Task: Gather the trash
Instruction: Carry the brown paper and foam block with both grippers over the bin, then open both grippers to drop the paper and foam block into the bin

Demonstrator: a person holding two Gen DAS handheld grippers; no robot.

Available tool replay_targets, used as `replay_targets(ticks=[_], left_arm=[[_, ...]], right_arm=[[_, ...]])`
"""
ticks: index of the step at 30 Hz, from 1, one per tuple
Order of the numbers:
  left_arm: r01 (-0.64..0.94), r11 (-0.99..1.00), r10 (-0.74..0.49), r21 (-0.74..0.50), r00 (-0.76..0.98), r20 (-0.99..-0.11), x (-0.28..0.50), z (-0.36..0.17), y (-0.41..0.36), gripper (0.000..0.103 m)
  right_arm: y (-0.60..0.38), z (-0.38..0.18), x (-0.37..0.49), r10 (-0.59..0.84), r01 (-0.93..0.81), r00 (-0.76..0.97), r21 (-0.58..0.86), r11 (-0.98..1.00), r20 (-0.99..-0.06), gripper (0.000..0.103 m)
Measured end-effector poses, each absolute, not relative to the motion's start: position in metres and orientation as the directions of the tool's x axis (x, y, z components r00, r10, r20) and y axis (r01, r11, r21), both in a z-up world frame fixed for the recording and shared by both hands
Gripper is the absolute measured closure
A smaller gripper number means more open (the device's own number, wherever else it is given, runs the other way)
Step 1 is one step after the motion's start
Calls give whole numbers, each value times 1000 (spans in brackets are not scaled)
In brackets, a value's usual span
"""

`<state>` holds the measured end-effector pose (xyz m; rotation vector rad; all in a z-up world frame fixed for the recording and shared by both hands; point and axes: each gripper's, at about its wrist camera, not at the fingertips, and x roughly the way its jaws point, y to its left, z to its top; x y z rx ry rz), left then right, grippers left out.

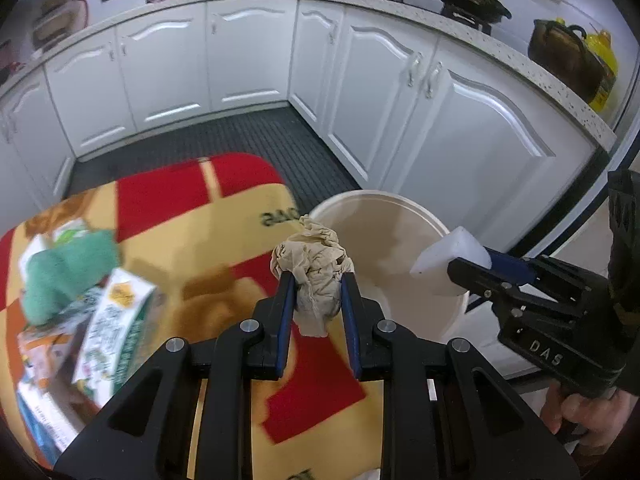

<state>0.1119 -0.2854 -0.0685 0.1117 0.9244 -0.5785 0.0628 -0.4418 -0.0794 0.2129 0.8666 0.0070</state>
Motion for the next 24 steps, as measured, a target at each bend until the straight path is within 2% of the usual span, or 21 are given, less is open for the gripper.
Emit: replay_targets(ticks=[10, 14, 17, 19, 21, 24], left_arm=[[540, 815, -455, -209, 373, -809, 132, -95, -328, 82], [535, 819, -442, -206, 362, -821, 137, -107, -336, 81], [540, 820, -429, -190, 361, -828, 138, -113, -342, 74], [538, 820, -434, -197, 358, -827, 140, -115, -341, 60], [526, 817, -461, -236, 348, -816, 140, -115, -337, 51], [507, 815, -484, -280, 328, -811, 143, -115, -333, 49]], right_arm=[[-483, -104, 72, 59, 180, 627, 219, 959, -776, 73], [-492, -112, 79, 46, 215, 626, 229, 949, -779, 60], [-498, -119, 82, 49, 223, 617, 234, 946, -786, 60], [-499, -121, 83, 45, 229, 611, 230, 946, -791, 58], [-501, -123, 83, 44, 240, 606, 235, 942, -795, 55], [-501, -126, 81, 55, 240, 604, 247, 939, -795, 55]])
